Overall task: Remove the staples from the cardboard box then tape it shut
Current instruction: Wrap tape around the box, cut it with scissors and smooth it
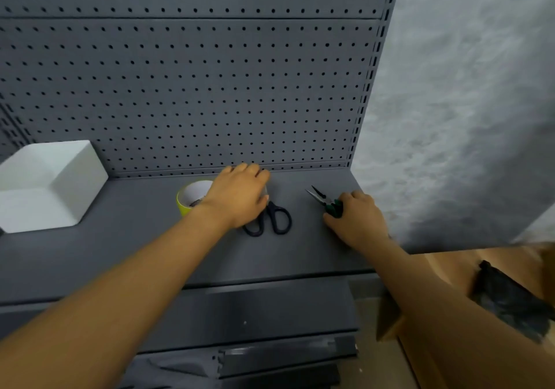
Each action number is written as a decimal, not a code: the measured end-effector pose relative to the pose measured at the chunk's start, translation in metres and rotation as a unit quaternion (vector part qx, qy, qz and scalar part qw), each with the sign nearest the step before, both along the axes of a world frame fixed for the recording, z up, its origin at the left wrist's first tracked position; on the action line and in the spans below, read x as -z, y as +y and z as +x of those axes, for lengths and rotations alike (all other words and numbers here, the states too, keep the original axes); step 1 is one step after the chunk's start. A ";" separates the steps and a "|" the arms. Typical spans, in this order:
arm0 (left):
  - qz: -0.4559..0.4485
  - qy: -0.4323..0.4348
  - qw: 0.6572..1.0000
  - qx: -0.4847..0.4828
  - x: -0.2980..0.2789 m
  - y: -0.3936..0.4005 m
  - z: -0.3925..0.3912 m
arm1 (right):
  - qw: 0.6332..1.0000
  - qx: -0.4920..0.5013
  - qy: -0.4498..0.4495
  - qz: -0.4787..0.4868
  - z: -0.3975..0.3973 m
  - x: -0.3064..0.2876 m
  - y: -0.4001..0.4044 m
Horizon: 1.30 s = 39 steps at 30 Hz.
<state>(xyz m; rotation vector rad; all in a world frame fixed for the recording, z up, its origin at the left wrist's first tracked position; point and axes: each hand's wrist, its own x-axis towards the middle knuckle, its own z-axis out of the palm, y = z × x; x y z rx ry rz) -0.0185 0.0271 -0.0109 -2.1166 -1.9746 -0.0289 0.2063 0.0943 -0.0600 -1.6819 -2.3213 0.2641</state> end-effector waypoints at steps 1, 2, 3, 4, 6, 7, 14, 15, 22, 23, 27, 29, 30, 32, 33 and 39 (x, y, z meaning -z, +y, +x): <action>0.000 -0.001 1.000 -0.002 0.000 0.001 0.000 | 1.000 -0.003 0.005 -0.002 -0.001 0.000 0.002; -0.001 -0.001 1.000 -0.003 0.000 0.002 0.001 | 1.000 -0.006 0.008 -0.004 -0.001 0.000 0.003; -0.002 -0.002 1.000 -0.004 0.000 0.003 0.001 | 1.000 -0.008 0.010 -0.005 -0.002 0.000 0.004; -0.002 -0.002 1.000 -0.005 0.000 0.004 0.001 | 1.000 -0.009 0.011 -0.007 -0.003 0.000 0.004; 0.000 -0.002 1.000 -0.007 0.000 0.005 0.000 | 1.000 -0.007 0.009 -0.009 -0.004 0.001 0.005; 0.001 -0.003 1.000 -0.009 0.000 0.005 0.000 | 1.000 -0.005 0.007 -0.010 -0.005 0.001 0.005; 0.017 -0.010 1.000 -0.021 -0.006 -0.004 -0.001 | 0.999 -0.028 0.041 0.006 -0.011 -0.013 0.001; 0.020 -0.012 0.999 -0.024 -0.008 -0.006 -0.002 | 0.998 -0.038 0.048 0.008 -0.013 -0.016 0.000; 0.035 -0.026 0.997 -0.064 -0.021 -0.036 -0.018 | 0.990 -0.097 0.099 -0.010 -0.040 -0.041 -0.017; 0.037 -0.028 0.996 -0.073 -0.022 -0.041 -0.022 | 0.989 -0.106 0.102 -0.015 -0.044 -0.043 -0.020; 0.030 -0.033 0.994 -0.101 -0.022 -0.059 -0.041 | 0.987 -0.120 0.105 -0.031 -0.058 -0.046 -0.034; 0.024 -0.035 0.993 -0.110 -0.021 -0.066 -0.050 | 0.987 -0.122 0.097 -0.037 -0.065 -0.046 -0.040; 0.021 -0.036 0.993 -0.112 -0.021 -0.069 -0.055 | 0.987 -0.122 0.091 -0.042 -0.069 -0.046 -0.042; 0.014 -0.043 0.993 -0.112 -0.019 -0.072 -0.063 | 0.988 -0.116 0.081 -0.054 -0.076 -0.046 -0.048; 0.009 -0.048 0.993 -0.109 -0.019 -0.073 -0.068 | 0.989 -0.113 0.078 -0.056 -0.080 -0.045 -0.050; -0.012 -0.073 0.994 -0.084 -0.010 -0.072 -0.089 | 0.995 -0.066 0.066 -0.034 -0.104 -0.034 -0.063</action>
